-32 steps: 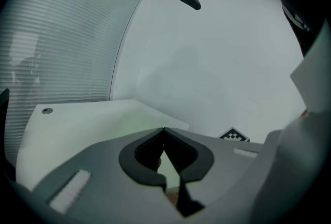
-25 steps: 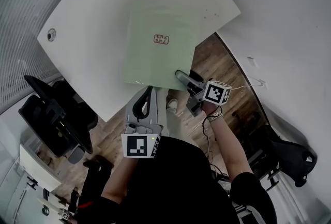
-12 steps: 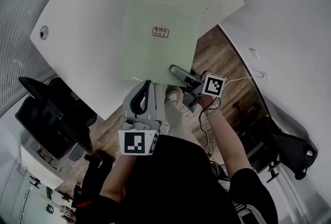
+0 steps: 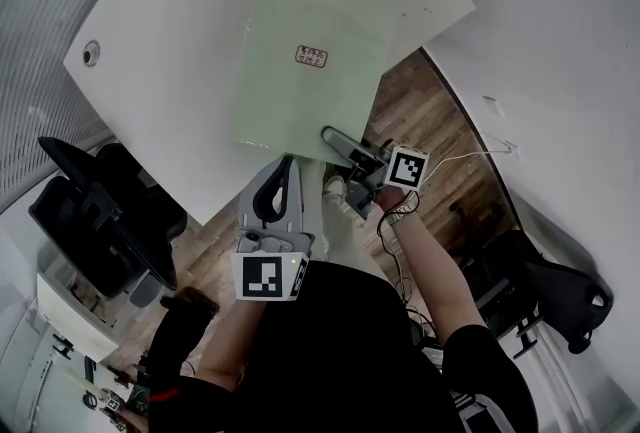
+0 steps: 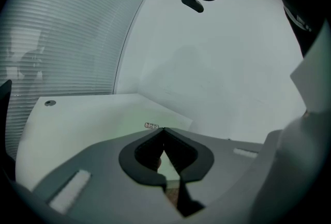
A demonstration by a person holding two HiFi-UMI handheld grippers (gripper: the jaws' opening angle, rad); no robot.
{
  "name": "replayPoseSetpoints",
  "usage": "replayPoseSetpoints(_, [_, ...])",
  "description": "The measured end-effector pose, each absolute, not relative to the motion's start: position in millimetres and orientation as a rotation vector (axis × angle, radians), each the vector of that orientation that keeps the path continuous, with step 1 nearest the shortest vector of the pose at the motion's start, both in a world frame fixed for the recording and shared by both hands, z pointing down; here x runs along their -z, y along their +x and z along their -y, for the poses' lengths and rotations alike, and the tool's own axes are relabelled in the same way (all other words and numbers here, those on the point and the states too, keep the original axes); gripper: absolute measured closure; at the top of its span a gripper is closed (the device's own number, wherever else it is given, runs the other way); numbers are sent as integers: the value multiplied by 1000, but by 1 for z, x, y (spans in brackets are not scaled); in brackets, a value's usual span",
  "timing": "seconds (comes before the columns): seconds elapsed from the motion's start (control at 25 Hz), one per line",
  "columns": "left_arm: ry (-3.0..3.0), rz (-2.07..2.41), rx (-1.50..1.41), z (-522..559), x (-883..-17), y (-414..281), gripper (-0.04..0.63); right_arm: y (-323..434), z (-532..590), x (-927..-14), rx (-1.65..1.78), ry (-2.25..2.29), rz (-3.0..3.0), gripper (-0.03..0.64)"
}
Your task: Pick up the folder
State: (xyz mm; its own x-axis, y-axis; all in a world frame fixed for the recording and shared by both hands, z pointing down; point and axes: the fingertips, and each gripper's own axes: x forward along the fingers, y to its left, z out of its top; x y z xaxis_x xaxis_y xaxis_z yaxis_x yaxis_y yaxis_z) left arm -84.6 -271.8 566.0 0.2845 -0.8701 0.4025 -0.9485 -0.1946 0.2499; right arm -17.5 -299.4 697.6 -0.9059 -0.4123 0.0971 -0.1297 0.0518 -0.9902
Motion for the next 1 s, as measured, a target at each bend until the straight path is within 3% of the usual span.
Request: replayPoseSetpoints(1.0, [2158, 1731, -177, 204, -517, -72, 591, 7, 250, -643, 1862, -619, -2052, 344])
